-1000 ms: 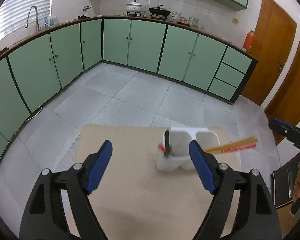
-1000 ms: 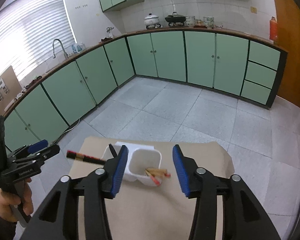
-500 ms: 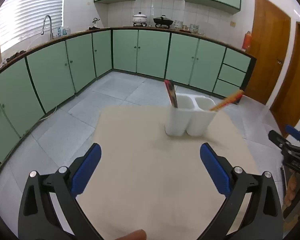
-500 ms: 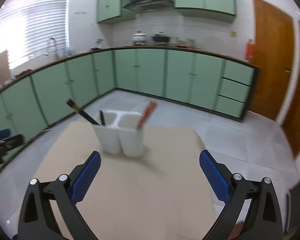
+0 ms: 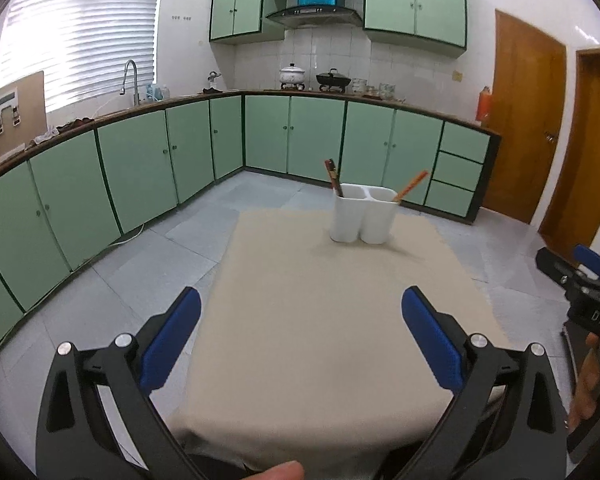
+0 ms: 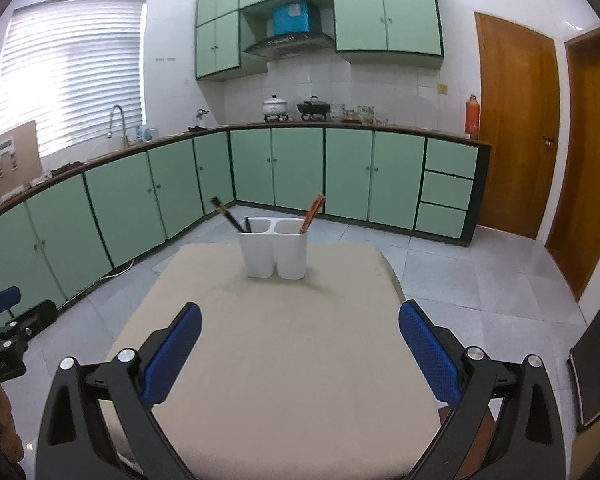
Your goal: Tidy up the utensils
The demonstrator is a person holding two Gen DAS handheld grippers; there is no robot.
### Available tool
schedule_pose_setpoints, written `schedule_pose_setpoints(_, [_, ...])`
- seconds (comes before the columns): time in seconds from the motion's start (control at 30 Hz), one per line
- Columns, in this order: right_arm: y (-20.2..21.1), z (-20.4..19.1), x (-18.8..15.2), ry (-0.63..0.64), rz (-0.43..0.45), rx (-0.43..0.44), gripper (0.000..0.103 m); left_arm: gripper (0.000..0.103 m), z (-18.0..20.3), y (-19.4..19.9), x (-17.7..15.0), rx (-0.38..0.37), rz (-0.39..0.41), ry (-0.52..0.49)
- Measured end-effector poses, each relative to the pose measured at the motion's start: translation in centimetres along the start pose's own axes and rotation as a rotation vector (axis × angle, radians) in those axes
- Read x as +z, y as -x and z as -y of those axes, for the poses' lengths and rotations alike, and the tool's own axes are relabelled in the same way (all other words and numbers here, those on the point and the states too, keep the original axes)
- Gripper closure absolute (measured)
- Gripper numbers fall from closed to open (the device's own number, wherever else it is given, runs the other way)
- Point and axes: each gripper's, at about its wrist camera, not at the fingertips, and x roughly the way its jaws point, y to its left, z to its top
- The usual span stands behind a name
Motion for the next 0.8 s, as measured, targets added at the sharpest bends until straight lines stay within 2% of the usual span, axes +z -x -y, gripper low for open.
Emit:
schedule_pose_setpoints(0.13, [3.9,-0.6,-0.6,-0.006,0.023,0.03,0.006,0.005,0.0,4.0,-0.9,0.014,0.021,0.013])
schedule_pose_setpoints(0.27, [7.5,-1.0,-1.4,-0.006,0.052,0.036,0.006,0.005,-0.3,7.7,-2.0,-0.021,0.034,0.051])
schedule_pose_setpoints(0.43, [11.7,-1.5,-3.0,0.019,0.081,0.016,0.006,0.005,0.3,12.8,-4.1,0.043,0.085,0.026])
schedule_pose_setpoints(0.63, [16.2,-1.3,-5.4,0.026,0.079,0.025,0.006,0.005,0.4,17.2,-7.0,0.025,0.089,0.07])
schedule_pose_setpoints(0.8, [19.8,-1.1,-7.1,0.03,0.096,0.032,0.006,0.005,0.9,20.5,-9.5,0.059,0.082,0.084])
